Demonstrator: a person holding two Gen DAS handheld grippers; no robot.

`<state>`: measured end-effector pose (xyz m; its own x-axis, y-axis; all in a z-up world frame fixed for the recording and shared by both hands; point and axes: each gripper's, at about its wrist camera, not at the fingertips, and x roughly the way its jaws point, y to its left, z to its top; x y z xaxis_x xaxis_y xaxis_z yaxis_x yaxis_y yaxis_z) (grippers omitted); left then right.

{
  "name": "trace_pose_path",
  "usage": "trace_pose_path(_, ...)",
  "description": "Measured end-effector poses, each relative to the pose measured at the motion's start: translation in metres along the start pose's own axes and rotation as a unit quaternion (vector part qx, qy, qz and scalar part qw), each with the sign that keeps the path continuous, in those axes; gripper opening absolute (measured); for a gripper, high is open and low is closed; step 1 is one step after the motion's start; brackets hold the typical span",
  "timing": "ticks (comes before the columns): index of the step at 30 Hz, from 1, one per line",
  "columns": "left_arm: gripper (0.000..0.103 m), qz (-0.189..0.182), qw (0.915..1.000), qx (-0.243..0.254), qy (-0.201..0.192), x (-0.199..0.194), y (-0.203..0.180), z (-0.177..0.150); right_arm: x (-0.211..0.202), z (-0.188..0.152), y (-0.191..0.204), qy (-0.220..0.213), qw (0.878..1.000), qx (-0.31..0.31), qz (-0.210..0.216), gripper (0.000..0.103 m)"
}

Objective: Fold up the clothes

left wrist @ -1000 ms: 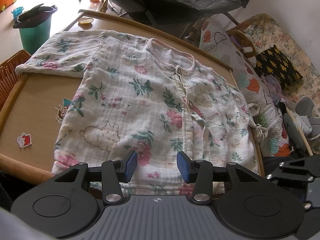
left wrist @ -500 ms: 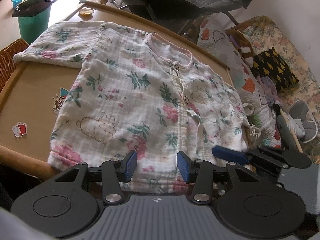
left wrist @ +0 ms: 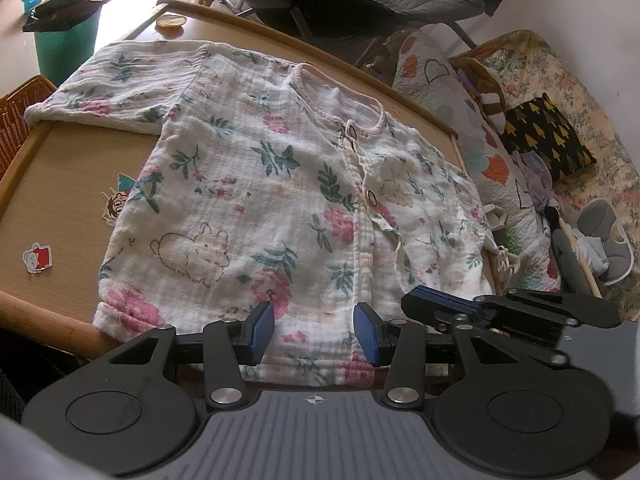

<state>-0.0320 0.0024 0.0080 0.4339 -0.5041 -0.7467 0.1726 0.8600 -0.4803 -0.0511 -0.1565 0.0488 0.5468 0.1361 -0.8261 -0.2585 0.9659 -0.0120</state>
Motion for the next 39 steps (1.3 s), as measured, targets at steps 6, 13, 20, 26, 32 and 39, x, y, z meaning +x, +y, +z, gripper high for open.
trace_pose_path(6, 0.046, 0.001, 0.9998, -0.013, -0.012, -0.006, 0.003, 0.002, -0.007, 0.008, -0.008, -0.008, 0.998, 0.046, 0.042, 0.001)
trace_pose_path(13, 0.046, -0.002, 0.9994, -0.026, -0.021, -0.012, 0.005, 0.003, 0.002, 0.013, -0.004, 0.004, 0.996, 0.053, 0.069, 0.001)
trace_pose_path(20, 0.046, 0.009, 0.9989, -0.034, -0.032, -0.015, 0.006, 0.003, 0.026, 0.003, 0.000, 0.031, 0.996, 0.046, 0.077, 0.001)
trace_pose_path(26, 0.046, 0.020, 0.9988, -0.031, -0.032, -0.013, 0.006, 0.004, 0.027, -0.004, -0.001, 0.019, 0.995, 0.046, 0.086, 0.004)
trace_pose_path(32, 0.046, 0.032, 0.9965, -0.045, -0.063, -0.020, 0.010, 0.005, 0.007, -0.009, 0.006, -0.011, 0.995, -0.002, 0.096, 0.027)
trace_pose_path(39, 0.046, 0.038, 0.9945, -0.054, -0.082, -0.027, 0.007, 0.006, -0.051, -0.011, -0.028, -0.060, 0.987, 0.023, 0.147, 0.034)
